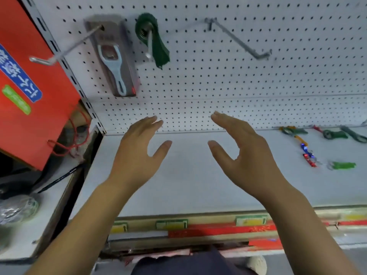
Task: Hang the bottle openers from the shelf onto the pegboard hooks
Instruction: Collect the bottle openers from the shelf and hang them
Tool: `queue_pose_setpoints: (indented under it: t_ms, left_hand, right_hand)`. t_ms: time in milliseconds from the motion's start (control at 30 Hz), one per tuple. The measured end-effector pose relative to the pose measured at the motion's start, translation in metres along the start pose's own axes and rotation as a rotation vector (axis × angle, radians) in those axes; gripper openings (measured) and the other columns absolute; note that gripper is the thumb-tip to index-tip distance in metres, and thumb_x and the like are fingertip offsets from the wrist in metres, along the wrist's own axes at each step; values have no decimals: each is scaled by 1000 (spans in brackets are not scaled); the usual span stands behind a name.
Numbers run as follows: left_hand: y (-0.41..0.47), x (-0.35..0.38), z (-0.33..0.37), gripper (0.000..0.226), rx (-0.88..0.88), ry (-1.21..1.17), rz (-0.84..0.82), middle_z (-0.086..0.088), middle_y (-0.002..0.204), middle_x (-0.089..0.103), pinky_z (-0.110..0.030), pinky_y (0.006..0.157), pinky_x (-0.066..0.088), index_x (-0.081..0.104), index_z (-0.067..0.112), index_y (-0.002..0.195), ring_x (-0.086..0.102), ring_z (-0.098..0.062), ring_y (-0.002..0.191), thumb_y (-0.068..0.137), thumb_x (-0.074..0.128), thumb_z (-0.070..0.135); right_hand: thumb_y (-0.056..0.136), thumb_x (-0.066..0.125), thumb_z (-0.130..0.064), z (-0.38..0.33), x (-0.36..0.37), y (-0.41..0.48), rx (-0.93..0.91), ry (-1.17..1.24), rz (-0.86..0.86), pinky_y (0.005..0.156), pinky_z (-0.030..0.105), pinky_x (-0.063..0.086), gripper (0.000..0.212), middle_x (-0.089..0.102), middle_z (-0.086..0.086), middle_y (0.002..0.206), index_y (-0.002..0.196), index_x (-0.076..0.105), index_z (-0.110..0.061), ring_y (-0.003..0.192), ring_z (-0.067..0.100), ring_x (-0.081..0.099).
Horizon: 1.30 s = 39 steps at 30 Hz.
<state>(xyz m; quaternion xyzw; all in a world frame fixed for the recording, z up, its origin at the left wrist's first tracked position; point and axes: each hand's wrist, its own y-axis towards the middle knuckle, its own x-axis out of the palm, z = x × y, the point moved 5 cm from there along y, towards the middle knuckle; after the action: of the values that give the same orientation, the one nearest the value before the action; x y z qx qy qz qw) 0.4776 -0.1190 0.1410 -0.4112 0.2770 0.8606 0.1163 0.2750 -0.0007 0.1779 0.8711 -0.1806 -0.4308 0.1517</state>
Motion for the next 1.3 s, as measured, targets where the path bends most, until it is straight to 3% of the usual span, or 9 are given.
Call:
queue_pose_setpoints:
  t_ms: [233,367,467,667,900,1067,1300]
  left_hand:
    - [-23,81,59,59,21,-3,-170,5,158,41,-42,124,22,47,24,148,29,-14,149,96,51,52]
    - [-22,135,101,57,74,41,-295,6,163,32,-39,126,12,42,25,151,20,-14,153,100,48,51]
    - [-14,172,135,57,105,51,-361,7,164,28,-36,126,8,39,26,152,16,-12,154,101,47,49]
    - [6,246,196,56,141,66,-450,6,164,29,-33,125,9,38,24,153,18,-13,154,102,47,46]
    - [32,334,253,56,166,55,-506,-3,160,38,-39,123,25,43,16,150,31,-20,150,101,53,42]
    - [67,393,277,60,85,58,-551,-7,162,35,-39,122,27,39,12,152,31,-23,150,101,54,39]
    - [128,448,275,58,-221,35,-514,-11,150,46,-39,108,40,40,9,149,46,-28,137,101,55,39]
  right_hand:
    - [95,63,-34,91,-12,-41,190,-46,-66,110,18,30,51,49,-14,149,145,50,-28,141,3,38]
    - [95,63,-33,152,-36,-66,327,-99,-106,110,23,32,50,51,-12,147,144,51,-26,140,8,40]
    - [96,62,-34,205,-59,-87,445,-149,-140,108,20,26,51,51,-9,148,144,50,-25,141,12,39]
    - [93,67,-29,300,-110,-124,615,-137,-78,104,21,29,49,57,1,142,140,56,-19,137,19,44]
    - [95,63,-32,396,-168,-145,733,-168,-39,103,19,27,47,55,-1,142,140,53,-20,138,16,40]
    - [97,61,-32,446,-192,-132,717,-193,-85,109,23,31,46,55,-3,144,141,53,-22,140,13,39]
    - [98,61,-33,508,-210,-67,651,-132,-86,103,17,27,43,59,0,139,139,56,-20,135,16,44]
